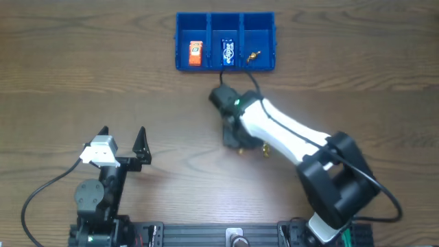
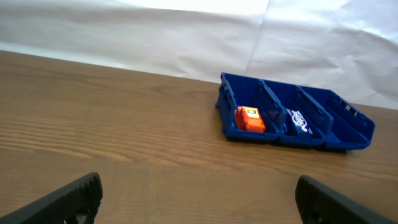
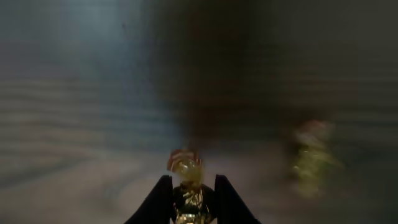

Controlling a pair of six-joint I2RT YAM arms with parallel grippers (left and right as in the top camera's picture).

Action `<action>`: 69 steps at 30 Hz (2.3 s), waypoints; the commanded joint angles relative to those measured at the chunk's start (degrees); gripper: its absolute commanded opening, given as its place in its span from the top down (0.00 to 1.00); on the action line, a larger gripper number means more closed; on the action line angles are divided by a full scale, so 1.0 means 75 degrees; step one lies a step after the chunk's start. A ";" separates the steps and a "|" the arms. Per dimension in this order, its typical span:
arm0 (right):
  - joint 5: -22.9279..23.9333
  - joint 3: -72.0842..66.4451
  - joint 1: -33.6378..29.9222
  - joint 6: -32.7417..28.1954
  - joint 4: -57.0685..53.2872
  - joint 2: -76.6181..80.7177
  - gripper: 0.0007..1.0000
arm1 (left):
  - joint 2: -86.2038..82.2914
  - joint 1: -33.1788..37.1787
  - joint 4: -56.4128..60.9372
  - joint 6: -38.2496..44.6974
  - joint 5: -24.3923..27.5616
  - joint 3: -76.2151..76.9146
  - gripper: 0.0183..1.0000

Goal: Sort Candies Into Trays

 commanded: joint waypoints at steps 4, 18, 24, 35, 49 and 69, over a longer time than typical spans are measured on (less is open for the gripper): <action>0.1230 0.4307 -0.1466 -0.1504 -0.1221 0.0262 0.94 | -0.0050 0.0029 -0.0268 0.0082 0.0137 -0.0140 0.00; 0.1192 0.7265 -0.2687 -0.2495 -0.0216 0.3383 0.91 | -0.0050 0.0029 -0.0268 0.0082 0.0137 -0.0140 0.00; 0.1195 0.7257 -0.2704 -0.2495 -0.0038 0.3774 0.89 | -0.0050 0.0029 -0.0268 0.0082 0.0137 -0.0140 0.00; 0.1195 0.7257 -0.2719 -0.2498 -0.0015 0.3620 0.30 | -0.0050 0.0029 -0.0268 0.0082 0.0137 -0.0140 0.00; 0.1157 0.4963 -0.2460 -0.2629 -0.0545 0.0443 0.00 | -0.0050 0.0029 -0.0268 0.0082 0.0137 -0.0140 0.00; 0.0009 -0.2926 -0.1460 -0.1204 0.1574 -0.2028 0.01 | -0.0050 0.0029 -0.0268 0.0082 0.0137 -0.0140 0.00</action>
